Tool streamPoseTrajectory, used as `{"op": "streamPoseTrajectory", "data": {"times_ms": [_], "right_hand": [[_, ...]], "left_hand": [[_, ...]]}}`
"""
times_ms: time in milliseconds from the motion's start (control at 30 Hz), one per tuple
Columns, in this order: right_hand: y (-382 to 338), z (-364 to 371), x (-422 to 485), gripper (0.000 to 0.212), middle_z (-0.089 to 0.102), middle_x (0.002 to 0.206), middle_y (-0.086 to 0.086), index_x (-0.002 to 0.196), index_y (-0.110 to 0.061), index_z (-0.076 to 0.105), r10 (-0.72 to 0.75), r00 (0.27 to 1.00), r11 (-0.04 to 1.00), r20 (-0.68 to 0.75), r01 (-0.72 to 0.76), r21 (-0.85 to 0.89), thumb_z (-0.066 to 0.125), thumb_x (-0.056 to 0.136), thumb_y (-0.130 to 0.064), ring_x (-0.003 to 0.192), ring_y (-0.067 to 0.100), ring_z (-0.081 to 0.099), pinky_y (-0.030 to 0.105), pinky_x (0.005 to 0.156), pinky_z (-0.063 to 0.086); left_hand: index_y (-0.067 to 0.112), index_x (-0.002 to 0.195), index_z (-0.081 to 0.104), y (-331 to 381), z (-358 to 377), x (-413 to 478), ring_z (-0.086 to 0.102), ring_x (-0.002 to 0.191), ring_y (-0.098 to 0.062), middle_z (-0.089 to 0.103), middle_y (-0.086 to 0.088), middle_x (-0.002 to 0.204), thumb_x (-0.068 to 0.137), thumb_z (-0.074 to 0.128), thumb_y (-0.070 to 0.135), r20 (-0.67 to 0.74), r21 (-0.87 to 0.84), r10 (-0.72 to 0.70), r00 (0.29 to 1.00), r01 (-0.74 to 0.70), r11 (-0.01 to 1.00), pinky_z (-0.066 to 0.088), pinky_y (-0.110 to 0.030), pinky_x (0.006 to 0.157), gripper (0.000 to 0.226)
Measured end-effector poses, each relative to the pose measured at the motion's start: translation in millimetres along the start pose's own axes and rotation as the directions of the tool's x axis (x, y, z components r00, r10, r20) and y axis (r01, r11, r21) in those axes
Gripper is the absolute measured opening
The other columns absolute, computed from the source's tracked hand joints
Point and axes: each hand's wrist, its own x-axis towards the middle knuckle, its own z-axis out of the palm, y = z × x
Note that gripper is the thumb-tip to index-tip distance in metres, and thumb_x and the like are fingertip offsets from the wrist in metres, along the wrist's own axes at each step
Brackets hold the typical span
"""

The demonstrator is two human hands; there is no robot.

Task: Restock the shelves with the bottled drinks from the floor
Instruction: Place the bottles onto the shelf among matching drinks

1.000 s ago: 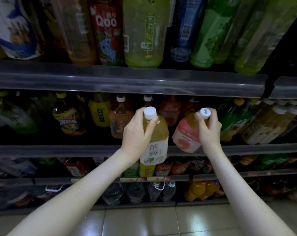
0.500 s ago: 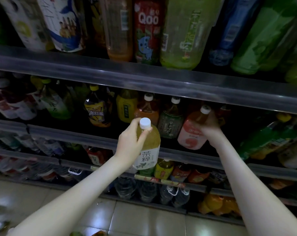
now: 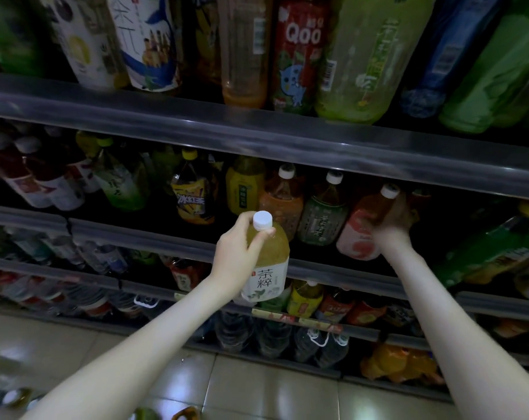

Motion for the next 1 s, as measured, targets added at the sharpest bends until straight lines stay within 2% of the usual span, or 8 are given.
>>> {"op": "streamPoseTrajectory", "data": {"times_ms": [133,233,333,467,667,767,833,1000], "right_hand": [[-30,38,-86,0.110,0.012,0.157,0.022,0.153,-0.006,0.006,-0.150,0.983,0.989,-0.108,0.149,-0.017,0.080,0.076,-0.033,0.145,0.035,0.009,0.049,0.117,0.009],[-52,80,-143,0.088,0.022,0.157,0.001,0.153,-0.021,0.013,-0.397,0.870,0.915,0.292,0.352,0.194,0.070,0.087,-0.023,0.142,0.010,0.018,0.036,0.118,0.019],[-59,116,-163,0.077,0.030,0.153,-0.013,0.150,-0.036,0.023,-0.379,0.659,0.922,0.650,0.209,0.325,0.063,0.088,-0.013,0.139,-0.001,0.026,0.023,0.113,0.030],[-59,167,-184,0.097,0.023,0.150,-0.022,0.144,-0.049,0.008,-0.327,0.433,0.944,0.840,0.116,0.308,0.076,0.079,-0.022,0.137,-0.005,0.027,0.004,0.101,0.026],[-58,255,-234,0.086,0.051,0.125,-0.012,0.132,-0.024,0.035,-0.257,0.629,0.935,0.734,-0.029,0.352,0.088,0.065,-0.015,0.112,-0.001,0.054,0.017,0.088,0.046],[-50,290,-252,0.078,0.054,0.120,-0.011,0.122,-0.024,0.039,-0.205,0.751,0.927,0.628,-0.058,0.371,0.087,0.064,-0.005,0.106,-0.007,0.055,0.010,0.082,0.044],[-45,310,-256,0.075,0.054,0.118,-0.012,0.120,-0.025,0.039,-0.173,0.805,0.920,0.568,-0.074,0.384,0.085,0.066,-0.001,0.103,-0.011,0.055,0.008,0.080,0.044],[-25,348,-245,0.086,0.052,0.112,-0.020,0.127,-0.023,0.033,-0.086,0.888,0.901,0.451,-0.125,0.416,0.087,0.064,-0.002,0.098,-0.019,0.053,0.010,0.079,0.045]], "left_hand": [[0.026,0.114,0.054,-16,-17,-2,0.052,0.088,0.007,0.056,0.023,0.096,0.093,0.059,0.032,0.026,-0.005,-0.013,1.000,0.013,1.000,0.039,-0.004,0.068,0.022],[0.024,0.115,0.055,-36,-37,-6,0.054,0.092,0.001,0.060,0.016,0.101,0.093,0.060,0.031,0.101,0.023,-0.021,0.995,0.018,1.000,0.039,-0.005,0.072,0.024],[0.023,0.113,0.057,-64,-61,-15,0.059,0.097,-0.007,0.066,0.009,0.103,0.088,0.060,0.038,0.186,0.034,-0.022,0.982,0.016,0.999,0.043,-0.018,0.079,0.030],[0.023,0.117,0.058,-110,-94,-25,0.057,0.099,-0.005,0.064,0.007,0.112,0.085,0.057,0.041,0.255,0.043,-0.086,0.963,0.077,0.996,0.040,-0.011,0.080,0.036],[0.018,0.125,0.057,-193,-119,-29,0.052,0.118,-0.012,0.057,0.004,0.127,0.087,0.056,0.040,0.407,0.090,-0.082,0.910,0.049,0.995,0.036,-0.011,0.094,0.045],[0.010,0.125,0.060,-232,-121,-25,0.042,0.128,-0.010,0.059,-0.003,0.130,0.086,0.055,0.044,0.458,0.088,0.006,0.889,-0.053,0.995,0.030,-0.025,0.109,0.052],[0.011,0.125,0.061,-257,-118,-23,0.038,0.128,-0.005,0.058,-0.004,0.131,0.085,0.056,0.043,0.447,0.086,0.047,0.893,-0.095,0.992,0.025,-0.016,0.110,0.051],[0.051,0.137,0.030,-309,-98,-21,0.033,0.136,-0.008,0.032,0.007,0.151,0.078,0.072,0.049,0.464,0.090,-0.085,0.882,0.049,0.995,0.036,-0.026,0.107,0.073]]}}
